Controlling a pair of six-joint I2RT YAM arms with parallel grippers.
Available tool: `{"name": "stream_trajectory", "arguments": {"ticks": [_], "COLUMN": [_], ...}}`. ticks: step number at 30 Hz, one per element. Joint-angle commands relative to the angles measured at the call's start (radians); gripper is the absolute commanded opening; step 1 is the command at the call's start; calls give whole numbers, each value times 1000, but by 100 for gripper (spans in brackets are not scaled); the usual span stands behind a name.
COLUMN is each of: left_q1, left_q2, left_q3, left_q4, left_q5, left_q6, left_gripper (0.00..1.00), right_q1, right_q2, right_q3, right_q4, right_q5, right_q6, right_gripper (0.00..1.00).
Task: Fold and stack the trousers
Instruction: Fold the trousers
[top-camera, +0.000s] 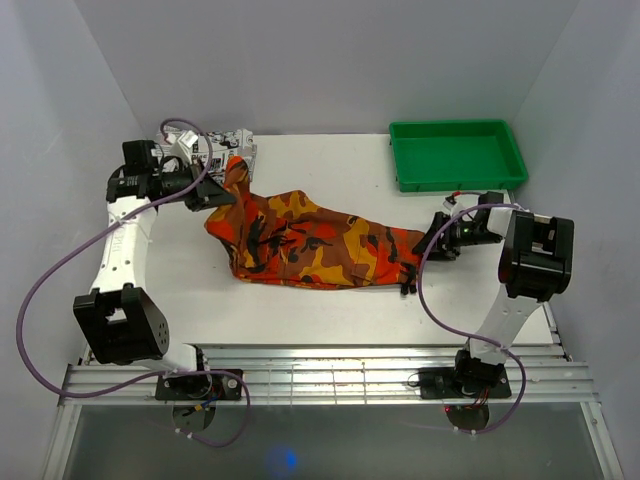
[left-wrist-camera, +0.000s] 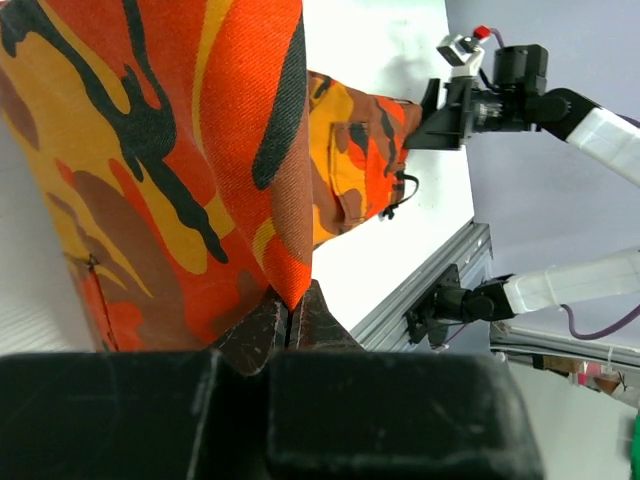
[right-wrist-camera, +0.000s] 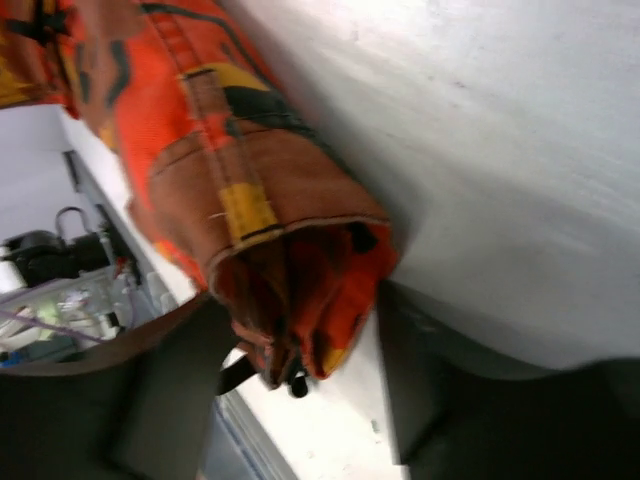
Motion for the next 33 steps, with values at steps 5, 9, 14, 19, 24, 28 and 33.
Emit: {"name": "stream_trajectory", "arguments": {"ticks": [5,9,14,19,24,28,33], "left_q1": [-236,-372,-552,-677,-779,-866,-955], "left_q2": [-28,21,99,203,305,375,479], "left_q3": [90,138,188,239,296,342,392], "left_q4": [126,148,191,239,300,338,341], "left_q5": [-107,-277,-394,-443,-480,-506,-569], "left_q6": [-169,-234,-347,-417,-462,-498,-544], "left_gripper": [0,0,0,0,0,0,0], "right_q1": [36,36,46,49,50,50,53], "right_q2": [22,16,-3,-14,-15,-29,-41], "right_q3": [-50,-53,-92,-109,-105,-117,-128], "right_q4": [123,130,167,187,198,219,241], "right_q5": [20,38,26,0,-23,-34,-43], "right_q6": [29,40,76,92,116,124,170], "right_gripper": [28,8,8,8,8,8,8]}}
